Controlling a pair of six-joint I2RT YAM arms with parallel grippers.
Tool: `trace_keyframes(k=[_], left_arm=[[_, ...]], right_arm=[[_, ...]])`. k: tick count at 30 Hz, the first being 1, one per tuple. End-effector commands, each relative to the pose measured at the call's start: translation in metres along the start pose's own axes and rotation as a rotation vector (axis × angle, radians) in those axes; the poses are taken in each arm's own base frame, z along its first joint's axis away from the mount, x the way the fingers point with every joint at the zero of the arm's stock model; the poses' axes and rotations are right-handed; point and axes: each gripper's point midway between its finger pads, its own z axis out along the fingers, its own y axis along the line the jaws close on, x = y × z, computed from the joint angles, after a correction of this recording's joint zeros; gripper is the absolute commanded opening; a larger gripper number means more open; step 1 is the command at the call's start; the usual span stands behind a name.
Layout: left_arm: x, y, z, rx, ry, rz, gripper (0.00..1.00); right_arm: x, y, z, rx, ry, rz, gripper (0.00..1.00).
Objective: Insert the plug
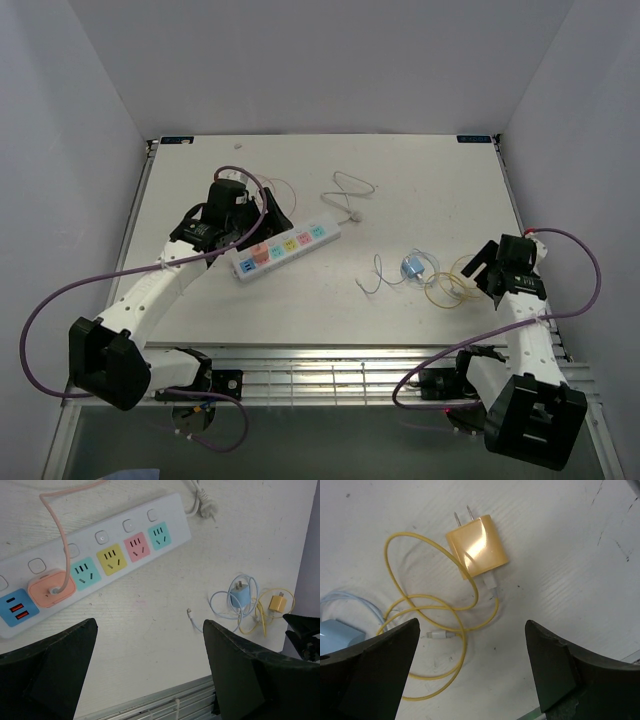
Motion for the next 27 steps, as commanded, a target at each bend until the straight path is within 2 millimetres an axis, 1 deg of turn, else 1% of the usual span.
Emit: trace_keyframes(k=[1, 4, 5, 6, 7, 8, 9, 10, 11, 12, 13, 14, 16, 17, 18, 19, 21, 22, 24, 25, 26, 27], left_arm=[[-0.008, -0.006, -0.002, 0.028, -0.041, 0.035, 0.98], [-0.008, -0.006, -0.004, 0.035, -0.047, 0.037, 0.98], [-0.007, -0.005, -0.005, 0.037, -0.049, 0.036, 0.98], [-0.006, -0.005, -0.004, 0.037, -0.049, 0.036, 0.98], [-0.007, -0.005, -0.005, 0.037, -0.055, 0.035, 0.98], [-0.008, -0.005, -0.005, 0.037, -0.060, 0.033, 0.98], [-0.007, -0.004, -0.005, 0.033, -0.060, 0.032, 0.98], [-0.008, -0.004, -0.006, 0.033, -0.065, 0.032, 0.98], [-0.008, -0.003, -0.005, 0.030, -0.063, 0.031, 0.98], [-0.008, -0.003, -0.005, 0.031, -0.063, 0.035, 0.98], [-0.007, -0.002, -0.005, 0.029, -0.062, 0.031, 0.98], [-0.007, -0.002, -0.005, 0.029, -0.062, 0.031, 0.98], [-0.007, -0.002, -0.006, 0.029, -0.064, 0.030, 0.98], [-0.007, -0.002, -0.007, 0.028, -0.068, 0.028, 0.98], [-0.007, -0.001, -0.008, 0.026, -0.069, 0.027, 0.98], [-0.007, -0.002, -0.008, 0.028, -0.069, 0.028, 0.98], [-0.008, -0.004, -0.010, 0.037, -0.072, 0.028, 0.98], [-0.008, -0.005, -0.010, 0.042, -0.071, 0.028, 0.98], [-0.006, -0.010, -0.013, 0.069, -0.058, 0.033, 0.98], [-0.006, -0.012, -0.013, 0.082, -0.056, 0.036, 0.98], [-0.006, -0.014, -0.014, 0.092, -0.056, 0.037, 0.98], [-0.004, -0.017, -0.015, 0.112, -0.047, 0.039, 0.98]], right_arm=[[0.006, 0.000, 0.018, -0.003, -0.010, 0.053, 0.91], [0.018, -0.006, 0.030, 0.027, 0.025, 0.051, 0.93], [0.021, -0.008, 0.037, 0.034, 0.016, 0.056, 0.96], [0.017, -0.004, 0.040, 0.021, 0.003, 0.061, 0.97], [0.024, -0.004, 0.043, 0.017, 0.018, 0.066, 1.00], [0.024, 0.000, 0.047, -0.005, 0.019, 0.083, 0.97], [0.026, 0.001, 0.049, -0.012, 0.016, 0.087, 0.81], [0.027, 0.001, 0.051, -0.011, 0.011, 0.094, 0.74], [0.032, -0.003, 0.054, 0.001, 0.015, 0.102, 0.68], [0.031, -0.002, 0.056, -0.003, 0.003, 0.103, 0.54], [0.032, -0.003, 0.057, 0.001, 0.002, 0.103, 0.48], [0.034, -0.006, 0.058, 0.014, 0.003, 0.102, 0.36], [0.032, -0.008, 0.059, 0.019, -0.010, 0.095, 0.26], [0.028, -0.005, 0.056, 0.003, -0.025, 0.089, 0.08], [0.024, -0.004, 0.055, -0.008, -0.038, 0.075, 0.08], [0.018, 0.000, 0.052, -0.025, -0.060, 0.064, 0.08], [-0.012, 0.008, 0.037, -0.065, -0.160, 0.054, 0.08], [-0.023, 0.010, 0.030, -0.078, -0.202, 0.028, 0.08], [-0.065, 0.019, 0.001, -0.118, -0.349, 0.018, 0.08], [-0.080, 0.022, -0.011, -0.128, -0.401, -0.003, 0.08], [-0.095, 0.026, -0.029, -0.155, -0.463, -0.012, 0.08], [-0.107, 0.031, -0.040, -0.176, -0.504, -0.029, 0.08]])
